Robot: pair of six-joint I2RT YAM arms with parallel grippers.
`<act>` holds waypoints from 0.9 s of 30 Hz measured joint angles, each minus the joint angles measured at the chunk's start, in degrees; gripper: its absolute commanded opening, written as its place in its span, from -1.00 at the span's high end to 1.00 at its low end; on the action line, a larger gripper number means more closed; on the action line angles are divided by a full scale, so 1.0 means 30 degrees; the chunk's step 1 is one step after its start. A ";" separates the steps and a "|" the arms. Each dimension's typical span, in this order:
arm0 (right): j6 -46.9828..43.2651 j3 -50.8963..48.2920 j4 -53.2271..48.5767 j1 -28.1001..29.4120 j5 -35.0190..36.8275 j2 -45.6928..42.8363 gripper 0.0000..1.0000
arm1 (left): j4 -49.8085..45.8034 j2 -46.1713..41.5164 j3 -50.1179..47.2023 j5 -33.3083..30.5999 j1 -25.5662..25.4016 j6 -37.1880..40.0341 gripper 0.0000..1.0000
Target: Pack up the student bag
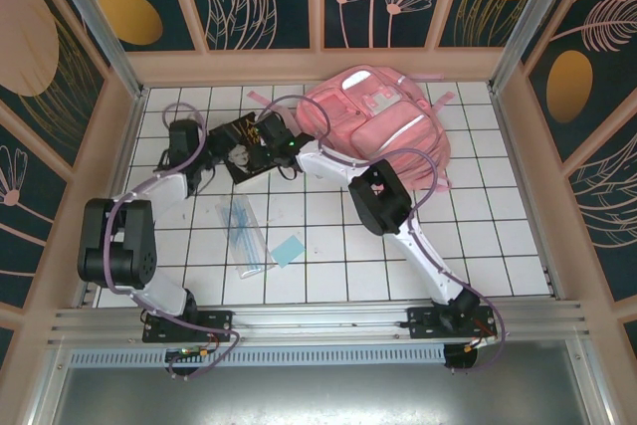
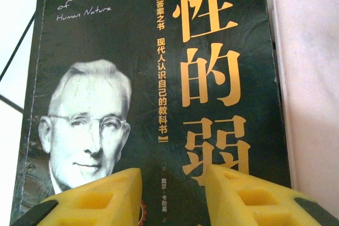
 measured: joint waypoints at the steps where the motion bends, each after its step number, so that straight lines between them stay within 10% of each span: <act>1: -0.0007 -0.0328 0.0000 0.0036 -0.0029 -0.0211 0.23 | -0.0131 0.0189 0.0780 -0.0262 0.0073 0.0299 -0.34; 13: -0.0284 -0.6462 0.1362 0.0277 -0.0299 -0.3854 0.24 | -0.2841 0.7766 0.8910 -0.1428 0.0284 0.3920 -0.31; 27: 0.0685 -1.2779 0.0561 -0.0357 -0.2331 -0.8757 -0.32 | -0.4277 0.5676 0.3512 -0.0874 0.0284 0.4109 -0.30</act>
